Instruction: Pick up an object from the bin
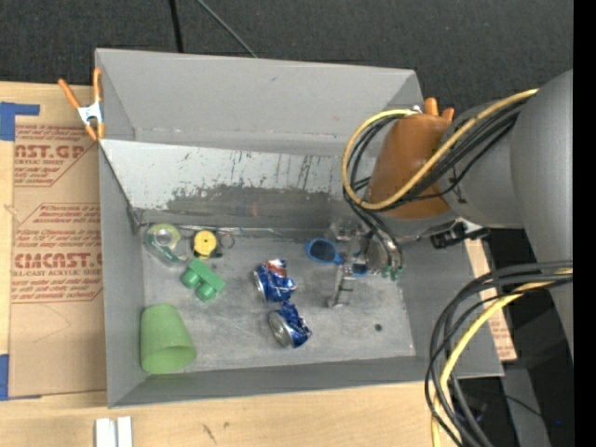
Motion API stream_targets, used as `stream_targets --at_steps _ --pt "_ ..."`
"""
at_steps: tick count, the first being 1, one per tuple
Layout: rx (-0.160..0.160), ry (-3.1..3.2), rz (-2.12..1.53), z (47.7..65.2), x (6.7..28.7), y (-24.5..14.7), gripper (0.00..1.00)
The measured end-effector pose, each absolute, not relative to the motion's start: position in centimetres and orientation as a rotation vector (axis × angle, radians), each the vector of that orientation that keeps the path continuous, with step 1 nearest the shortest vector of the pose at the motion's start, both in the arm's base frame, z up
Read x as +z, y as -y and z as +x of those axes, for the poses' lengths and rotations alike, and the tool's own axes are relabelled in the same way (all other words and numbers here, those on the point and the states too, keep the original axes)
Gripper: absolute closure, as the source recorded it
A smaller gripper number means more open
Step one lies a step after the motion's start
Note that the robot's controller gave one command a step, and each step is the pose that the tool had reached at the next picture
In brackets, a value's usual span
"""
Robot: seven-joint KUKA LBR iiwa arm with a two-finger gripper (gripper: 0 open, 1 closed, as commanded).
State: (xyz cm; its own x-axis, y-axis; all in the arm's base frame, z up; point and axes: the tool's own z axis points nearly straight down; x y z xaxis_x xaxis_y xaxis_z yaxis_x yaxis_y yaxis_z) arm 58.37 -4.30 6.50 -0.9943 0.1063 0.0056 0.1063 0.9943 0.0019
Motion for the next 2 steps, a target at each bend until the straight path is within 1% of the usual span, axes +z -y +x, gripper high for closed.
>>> stream_targets --at_steps 1,2 --pt "0.0 3.139 -0.168 58.6 7.0 4.4 1.0" --pt "0.002 3.15 -0.012 50.2 26.5 5.6 1.0"
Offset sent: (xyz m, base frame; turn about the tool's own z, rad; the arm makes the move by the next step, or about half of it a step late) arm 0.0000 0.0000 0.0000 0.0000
